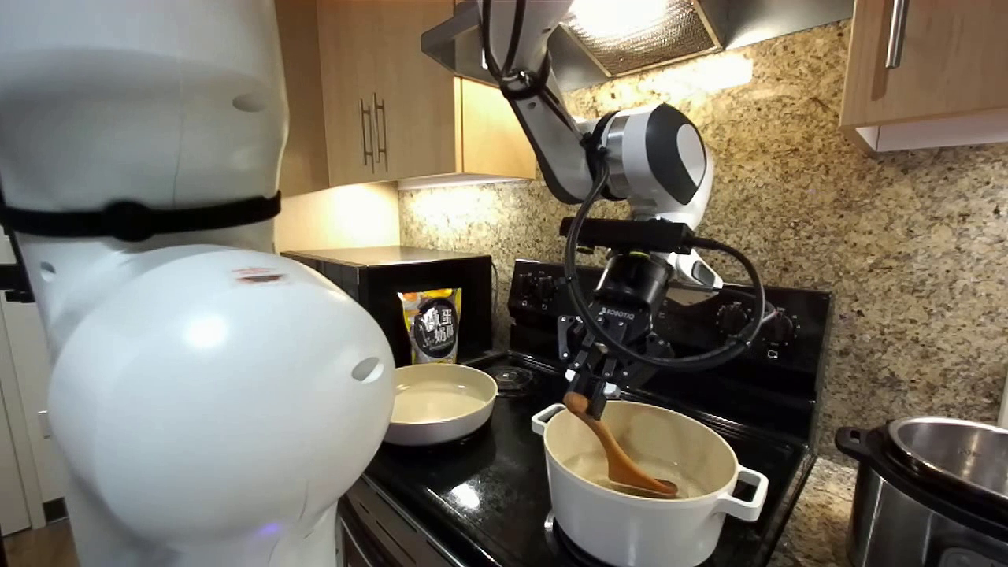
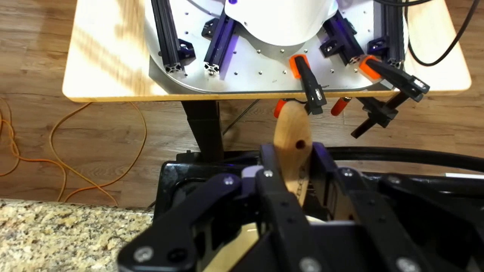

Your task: Mix the things in the pot with the wooden spoon

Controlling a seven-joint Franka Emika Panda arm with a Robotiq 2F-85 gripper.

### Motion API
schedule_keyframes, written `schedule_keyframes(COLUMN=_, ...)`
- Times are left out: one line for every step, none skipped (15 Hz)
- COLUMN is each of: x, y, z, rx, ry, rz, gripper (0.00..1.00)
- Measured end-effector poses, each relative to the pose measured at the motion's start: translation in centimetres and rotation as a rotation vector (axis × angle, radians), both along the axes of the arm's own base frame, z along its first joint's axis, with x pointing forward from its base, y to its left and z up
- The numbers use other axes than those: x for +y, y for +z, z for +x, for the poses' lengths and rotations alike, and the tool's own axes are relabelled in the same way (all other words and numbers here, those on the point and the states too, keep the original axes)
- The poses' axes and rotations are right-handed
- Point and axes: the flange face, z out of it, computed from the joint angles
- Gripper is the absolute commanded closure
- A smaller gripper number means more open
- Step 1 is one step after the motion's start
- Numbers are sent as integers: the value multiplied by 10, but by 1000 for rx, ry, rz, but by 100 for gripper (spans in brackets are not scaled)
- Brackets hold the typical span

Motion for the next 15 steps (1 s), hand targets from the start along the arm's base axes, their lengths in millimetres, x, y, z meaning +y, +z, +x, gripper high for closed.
schedule_keyframes(x=7, y=2, z=-2, rx=2, ry=24, rz=3, gripper=93)
schedule_keyframes(x=14, y=3, z=-3, rx=4, ry=48, rz=9, gripper=93)
schedule_keyframes(x=21, y=4, z=-4, rx=4, ry=76, rz=17, gripper=93)
schedule_keyframes(x=27, y=4, z=-4, rx=4, ry=103, rz=26, gripper=93)
schedule_keyframes(x=32, y=4, z=-3, rx=4, ry=129, rz=36, gripper=93)
schedule_keyframes(x=36, y=3, z=-3, rx=5, ry=150, rz=44, gripper=93)
schedule_keyframes(x=39, y=2, z=-2, rx=8, ry=167, rz=53, gripper=93)
schedule_keyframes(x=40, y=0, z=-1, rx=11, ry=180, rz=62, gripper=93)
schedule_keyframes(x=40, y=-2, z=0, rx=15, ry=187, rz=67, gripper=93)
schedule_keyframes(x=39, y=-4, z=3, rx=20, ry=189, rz=71, gripper=93)
schedule_keyframes(x=38, y=-7, z=5, rx=25, ry=187, rz=72, gripper=93)
schedule_keyframes(x=35, y=-10, z=7, rx=31, ry=182, rz=73, gripper=93)
schedule_keyframes(x=32, y=-13, z=10, rx=36, ry=175, rz=73, gripper=93)
schedule_keyframes(x=29, y=-16, z=11, rx=42, ry=167, rz=73, gripper=93)
schedule_keyframes(x=24, y=-18, z=12, rx=46, ry=157, rz=74, gripper=93)
